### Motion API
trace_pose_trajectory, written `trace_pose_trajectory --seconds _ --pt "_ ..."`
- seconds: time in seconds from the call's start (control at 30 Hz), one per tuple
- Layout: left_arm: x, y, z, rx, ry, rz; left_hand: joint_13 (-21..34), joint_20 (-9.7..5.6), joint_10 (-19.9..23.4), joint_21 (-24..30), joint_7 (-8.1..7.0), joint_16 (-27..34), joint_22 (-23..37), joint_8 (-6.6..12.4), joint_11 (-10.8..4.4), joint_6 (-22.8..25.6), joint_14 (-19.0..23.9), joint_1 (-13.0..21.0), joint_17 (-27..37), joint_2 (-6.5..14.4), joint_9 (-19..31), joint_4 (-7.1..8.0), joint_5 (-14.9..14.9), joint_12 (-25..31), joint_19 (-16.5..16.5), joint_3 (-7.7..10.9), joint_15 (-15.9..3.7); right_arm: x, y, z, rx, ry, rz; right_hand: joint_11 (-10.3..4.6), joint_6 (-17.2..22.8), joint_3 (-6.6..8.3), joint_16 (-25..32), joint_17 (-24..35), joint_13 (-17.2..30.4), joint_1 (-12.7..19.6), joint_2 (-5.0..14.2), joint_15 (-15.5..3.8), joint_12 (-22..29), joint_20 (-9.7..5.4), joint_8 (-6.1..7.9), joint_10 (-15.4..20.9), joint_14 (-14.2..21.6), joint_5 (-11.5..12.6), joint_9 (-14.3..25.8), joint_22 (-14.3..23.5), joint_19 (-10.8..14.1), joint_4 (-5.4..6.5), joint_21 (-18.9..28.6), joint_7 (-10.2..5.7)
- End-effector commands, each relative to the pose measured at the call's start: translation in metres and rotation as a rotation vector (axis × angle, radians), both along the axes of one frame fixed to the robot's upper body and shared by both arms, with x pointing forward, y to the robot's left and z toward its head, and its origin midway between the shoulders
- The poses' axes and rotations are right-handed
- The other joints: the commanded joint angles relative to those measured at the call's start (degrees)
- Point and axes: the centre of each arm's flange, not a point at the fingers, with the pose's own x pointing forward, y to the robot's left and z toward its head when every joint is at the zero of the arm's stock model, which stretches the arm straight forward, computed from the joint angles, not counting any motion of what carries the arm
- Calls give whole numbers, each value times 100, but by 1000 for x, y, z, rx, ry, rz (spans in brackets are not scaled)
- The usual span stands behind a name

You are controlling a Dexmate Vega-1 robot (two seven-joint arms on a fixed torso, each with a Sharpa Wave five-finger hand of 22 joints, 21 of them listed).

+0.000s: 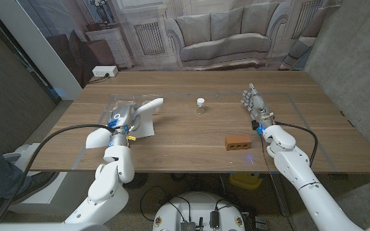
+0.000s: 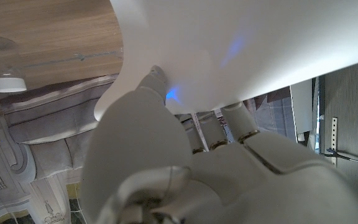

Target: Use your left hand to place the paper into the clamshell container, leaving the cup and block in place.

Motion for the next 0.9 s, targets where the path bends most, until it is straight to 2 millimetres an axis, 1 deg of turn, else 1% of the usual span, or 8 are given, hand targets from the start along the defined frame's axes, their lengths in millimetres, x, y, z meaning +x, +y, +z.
trace_pose_trajectory --seconds 0.03,0.13,0.23,0.33,0.53,0.9 --pt "-7 4 18 21 -18 14 20 13 -27 -23 -10 -27 18 -28 -21 -25 -80 -46 16 -2 20 48 -18 -50 -50 8 -413 3 1 -1 0 0 8 -9 41 11 -28 27 22 4 35 21 -5 -29 5 4 42 -14 20 28 43 -33 -5 -26" --pt "-9 4 22 30 -22 17 20 30 -56 -41 -23 -48 19 -42 -27 -40 -136 -72 18 -6 19 66 -20 -72 -84 9 -381 5 1 -1 3 1 9 -15 41 11 -28 27 22 5 37 22 -5 -33 5 3 42 -14 20 28 46 -36 -5 -20" --pt "-10 5 28 35 -22 30 14 39 -52 -65 -34 -49 19 -53 -39 -46 -145 -107 20 -7 18 89 -22 -84 -135 6 -422 6 2 -1 7 2 10 -12 39 10 -28 27 22 6 38 21 -6 -34 4 2 43 -14 20 28 47 -37 -5 -26" --pt "-11 6 34 48 -29 33 7 47 -71 -86 -60 -57 19 -66 -38 -57 -172 -147 20 -17 17 114 -26 -106 -177 -2 -432 7 2 0 13 3 10 -12 40 9 -28 27 22 6 39 20 -5 -33 5 3 43 -14 20 28 46 -38 -6 -27" --pt "-12 7 47 66 -47 37 -4 72 -107 -119 -51 -73 19 -86 -47 -71 -228 -200 21 -25 15 147 -28 -142 -244 -8 -425 10 2 0 11 1 13 -16 40 7 -29 27 22 6 42 19 -6 -33 4 1 42 -14 20 28 46 -42 -8 -24" --pt "-10 13 64 65 -63 22 -19 88 -95 -148 -71 -73 19 -108 -67 -83 -254 -230 22 -28 11 166 -25 -162 -305 0 -434 12 0 2 11 -3 13 -11 40 5 -30 27 22 9 46 19 -5 -30 4 4 39 -14 20 28 45 -48 -11 -26"
